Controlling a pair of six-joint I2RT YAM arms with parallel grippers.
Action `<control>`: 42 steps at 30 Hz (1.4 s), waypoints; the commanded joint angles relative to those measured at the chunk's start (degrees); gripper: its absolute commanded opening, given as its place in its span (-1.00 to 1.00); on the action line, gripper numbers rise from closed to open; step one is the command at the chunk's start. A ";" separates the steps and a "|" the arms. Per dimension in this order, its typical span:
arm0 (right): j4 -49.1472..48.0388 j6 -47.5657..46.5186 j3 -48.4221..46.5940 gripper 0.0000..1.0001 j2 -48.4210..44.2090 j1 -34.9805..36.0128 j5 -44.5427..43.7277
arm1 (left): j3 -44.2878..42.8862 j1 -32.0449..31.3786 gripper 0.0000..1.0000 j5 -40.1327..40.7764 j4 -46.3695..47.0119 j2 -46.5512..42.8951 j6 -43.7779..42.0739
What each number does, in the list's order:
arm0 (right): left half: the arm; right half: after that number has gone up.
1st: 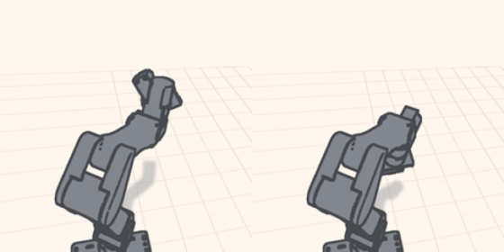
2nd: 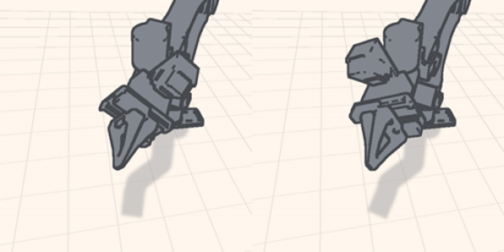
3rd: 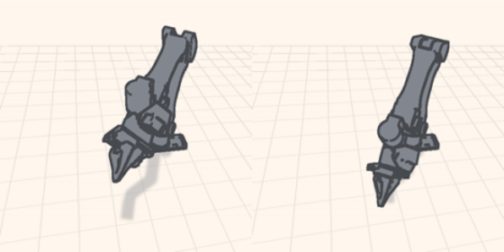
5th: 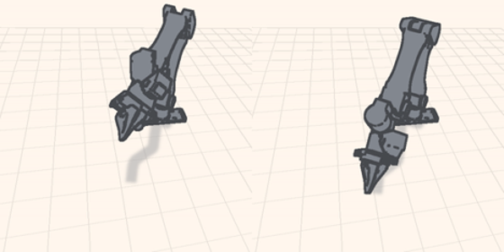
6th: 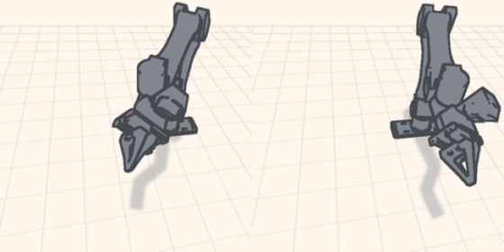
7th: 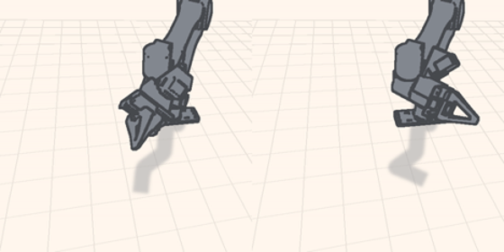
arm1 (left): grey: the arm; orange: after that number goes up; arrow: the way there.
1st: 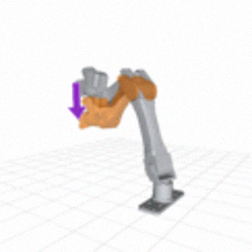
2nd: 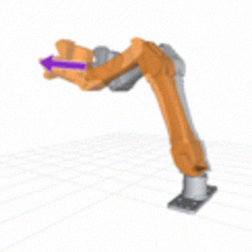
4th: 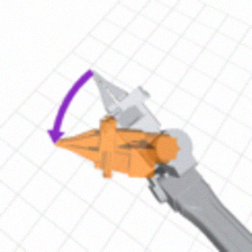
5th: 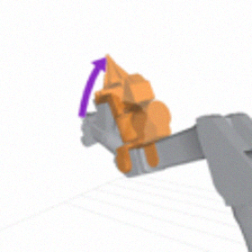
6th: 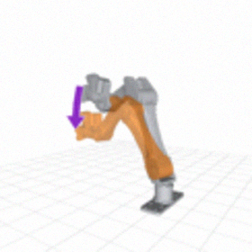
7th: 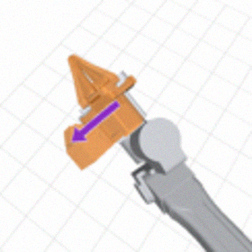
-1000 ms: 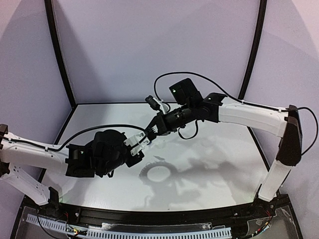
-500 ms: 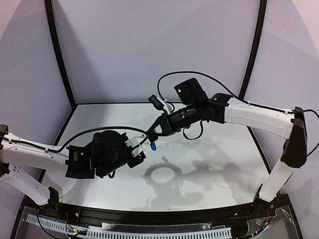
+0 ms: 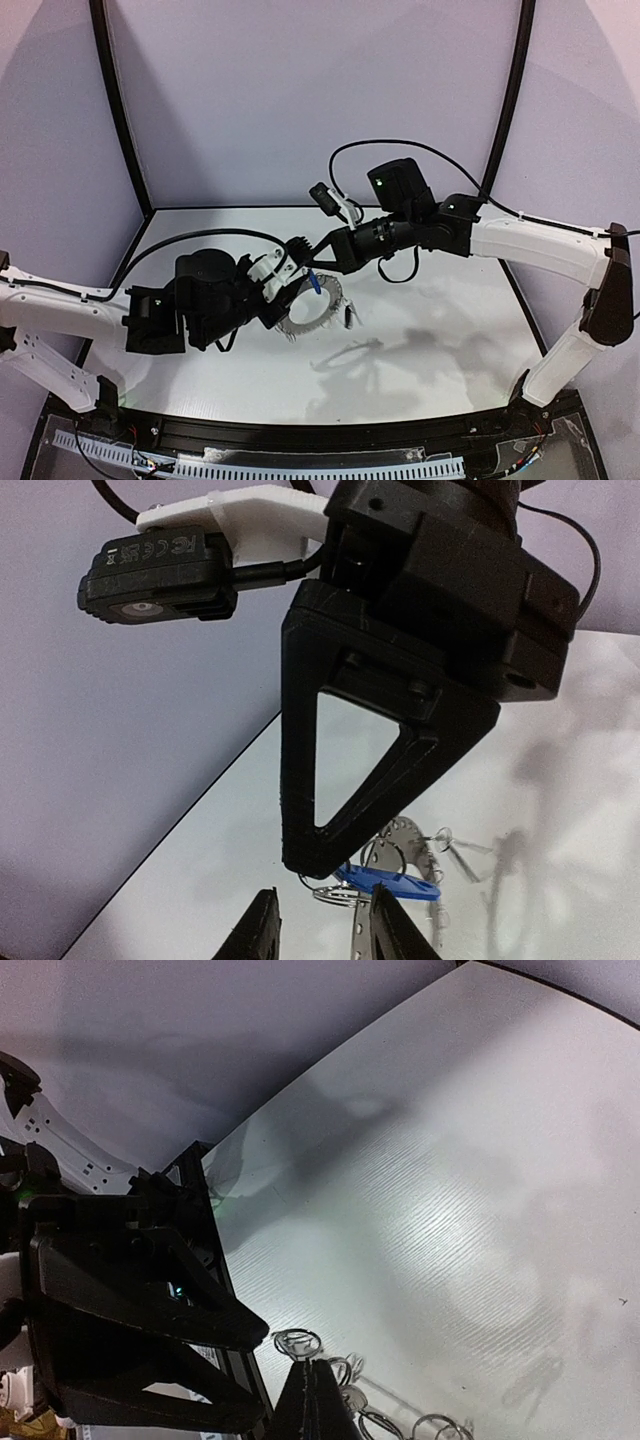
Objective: Put the keys on the keyring
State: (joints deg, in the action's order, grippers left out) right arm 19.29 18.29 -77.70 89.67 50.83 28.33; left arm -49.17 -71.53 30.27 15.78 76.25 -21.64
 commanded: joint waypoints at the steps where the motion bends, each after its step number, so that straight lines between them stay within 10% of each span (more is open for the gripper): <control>1: -3.38 -1.14 0.54 -1.00 -2.25 0.30 -2.08 | -1.01 -0.18 -0.35 -1.80 -4.11 -3.30 4.64; 42: -4.50 1.22 -0.17 -1.00 -2.71 1.96 -4.68 | -5.12 -0.19 -0.59 0.09 -14.99 0.12 8.31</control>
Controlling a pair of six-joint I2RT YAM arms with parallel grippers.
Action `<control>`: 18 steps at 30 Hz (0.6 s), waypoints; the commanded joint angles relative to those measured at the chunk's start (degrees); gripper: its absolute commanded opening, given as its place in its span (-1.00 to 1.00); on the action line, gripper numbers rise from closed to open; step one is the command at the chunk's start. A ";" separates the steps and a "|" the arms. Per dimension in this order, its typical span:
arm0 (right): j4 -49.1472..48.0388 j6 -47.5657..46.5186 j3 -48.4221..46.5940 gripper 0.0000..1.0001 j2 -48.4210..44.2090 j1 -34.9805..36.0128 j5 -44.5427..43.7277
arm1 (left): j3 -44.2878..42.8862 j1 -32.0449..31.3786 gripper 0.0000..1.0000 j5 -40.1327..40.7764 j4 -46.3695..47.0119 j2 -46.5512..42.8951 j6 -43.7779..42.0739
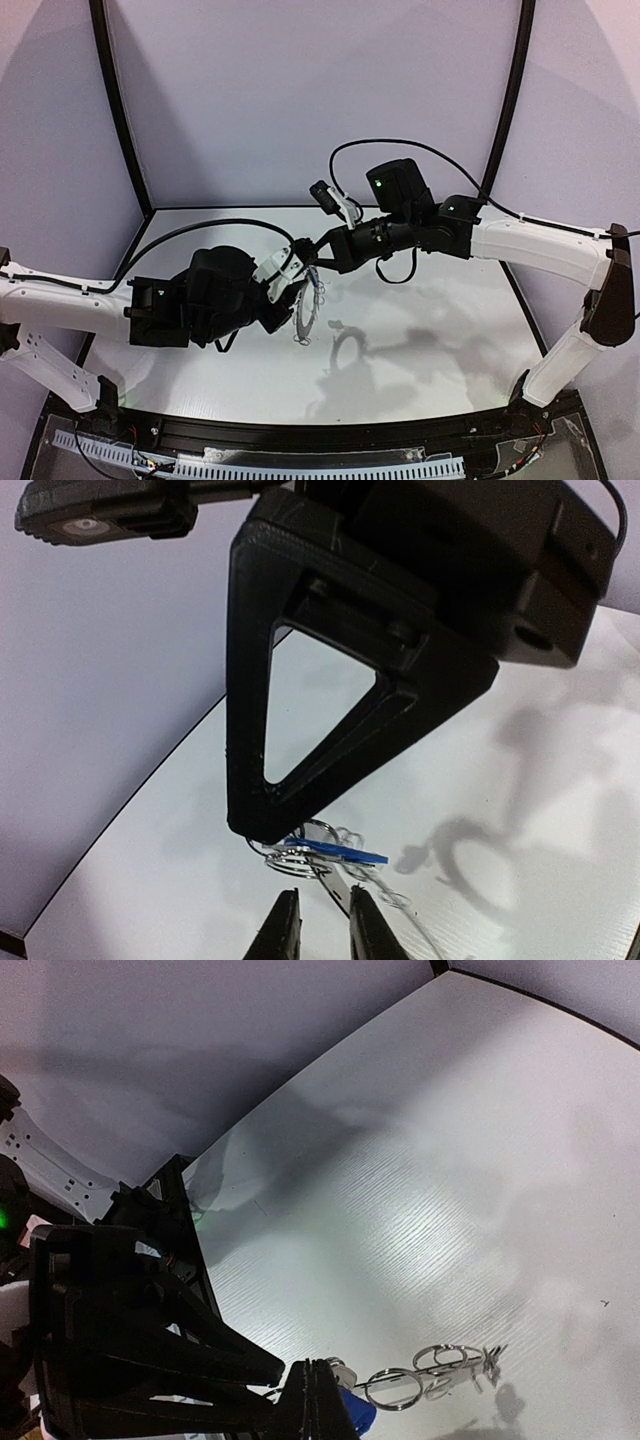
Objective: Put the keys on the keyring
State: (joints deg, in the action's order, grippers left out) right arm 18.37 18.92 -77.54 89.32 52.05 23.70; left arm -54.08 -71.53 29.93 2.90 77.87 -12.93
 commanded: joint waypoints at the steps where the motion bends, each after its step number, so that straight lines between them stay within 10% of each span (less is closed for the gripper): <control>1: -3.62 0.60 -0.45 -1.00 -2.30 0.77 -0.12 | -0.51 -0.19 -0.58 0.28 -2.03 -1.31 -0.47; 18: -3.78 0.54 -0.75 -1.00 -2.38 1.62 0.55 | -2.52 -0.19 -0.50 7.13 -1.42 2.75 -0.94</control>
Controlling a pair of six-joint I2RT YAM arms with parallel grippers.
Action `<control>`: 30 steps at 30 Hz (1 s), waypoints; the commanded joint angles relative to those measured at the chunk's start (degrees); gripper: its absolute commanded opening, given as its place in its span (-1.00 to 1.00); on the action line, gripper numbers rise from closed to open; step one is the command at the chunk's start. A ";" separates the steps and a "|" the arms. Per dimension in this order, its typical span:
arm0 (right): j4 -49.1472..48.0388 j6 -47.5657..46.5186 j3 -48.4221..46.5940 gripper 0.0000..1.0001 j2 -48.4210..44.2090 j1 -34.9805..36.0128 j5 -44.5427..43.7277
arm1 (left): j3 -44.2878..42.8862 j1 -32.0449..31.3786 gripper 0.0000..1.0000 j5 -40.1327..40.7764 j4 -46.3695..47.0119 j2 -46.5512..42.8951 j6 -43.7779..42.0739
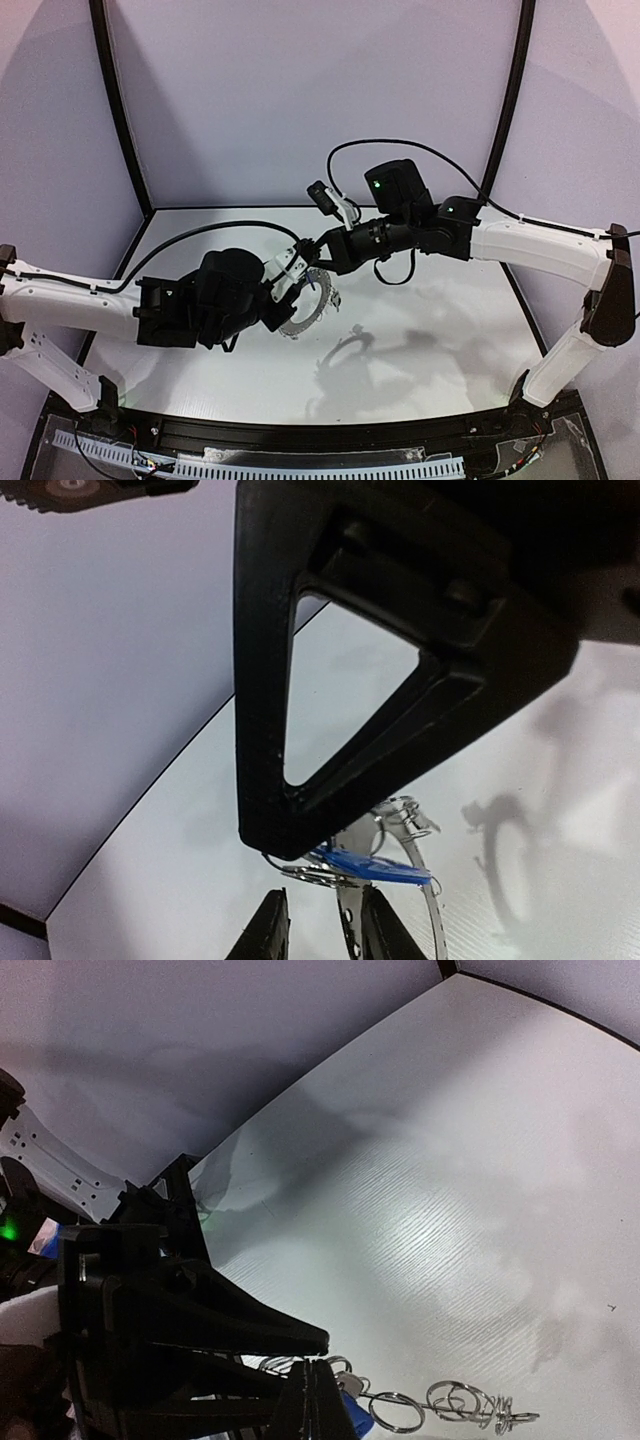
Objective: Put the keys on the keyring
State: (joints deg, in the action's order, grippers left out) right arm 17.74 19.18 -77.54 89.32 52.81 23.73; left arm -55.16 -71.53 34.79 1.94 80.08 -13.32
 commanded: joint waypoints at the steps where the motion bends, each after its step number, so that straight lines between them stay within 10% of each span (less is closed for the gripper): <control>1: -3.18 0.23 -0.73 -1.00 -2.50 0.94 0.59 | -1.55 -0.19 -0.51 2.57 -0.45 0.77 -0.59; 21: -4.47 1.56 0.30 -1.00 -2.12 1.74 1.05 | -0.71 -0.19 -0.48 2.66 6.73 0.35 -0.98; 30: -4.46 1.48 0.83 -1.00 -3.05 2.02 -0.34 | -0.20 -0.19 -0.94 3.78 5.78 -0.36 -1.45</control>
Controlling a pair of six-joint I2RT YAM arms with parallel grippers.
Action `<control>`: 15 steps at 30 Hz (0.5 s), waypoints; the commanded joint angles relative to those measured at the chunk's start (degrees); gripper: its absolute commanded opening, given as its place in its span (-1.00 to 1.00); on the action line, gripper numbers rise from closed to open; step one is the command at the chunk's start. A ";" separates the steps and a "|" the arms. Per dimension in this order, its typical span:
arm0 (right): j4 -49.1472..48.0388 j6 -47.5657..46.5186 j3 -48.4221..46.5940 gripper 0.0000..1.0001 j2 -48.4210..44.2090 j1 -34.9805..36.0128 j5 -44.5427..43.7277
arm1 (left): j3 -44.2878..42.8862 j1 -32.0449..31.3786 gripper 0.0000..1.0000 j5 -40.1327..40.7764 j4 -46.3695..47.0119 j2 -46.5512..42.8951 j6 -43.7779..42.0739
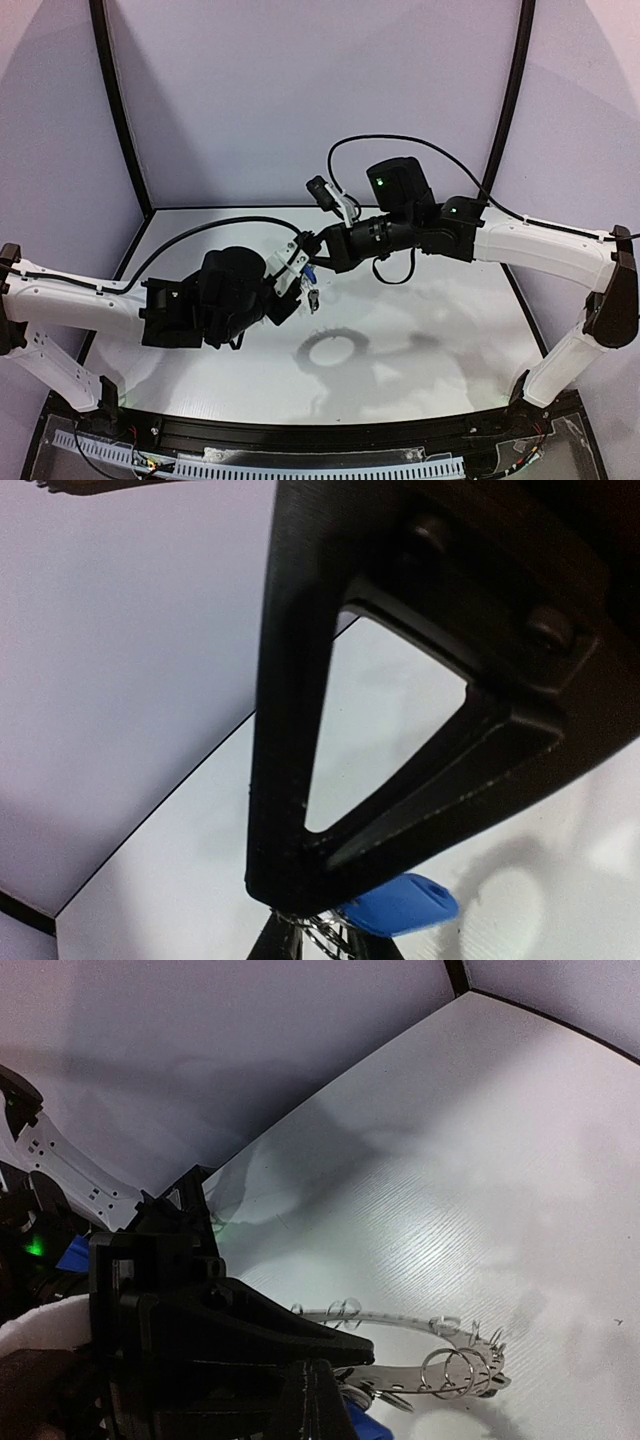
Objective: Put the keys on the keyring
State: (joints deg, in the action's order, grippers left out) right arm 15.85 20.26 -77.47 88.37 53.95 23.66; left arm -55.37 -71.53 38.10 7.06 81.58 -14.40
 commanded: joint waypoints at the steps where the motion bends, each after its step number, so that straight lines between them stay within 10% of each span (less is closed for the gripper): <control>1: -2.50 0.36 0.80 -1.00 -2.22 0.86 -0.53 | 0.17 -0.19 -0.97 0.37 0.33 -2.06 -0.34; 15: 4.93 1.86 -1.49 -1.00 0.47 -0.39 -8.60 | 7.00 -0.28 -0.98 -7.19 4.20 -9.60 -3.59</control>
State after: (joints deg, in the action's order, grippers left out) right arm 17.62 20.74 -77.21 87.55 54.92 19.14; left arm -51.11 -71.53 33.98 8.30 76.42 -15.79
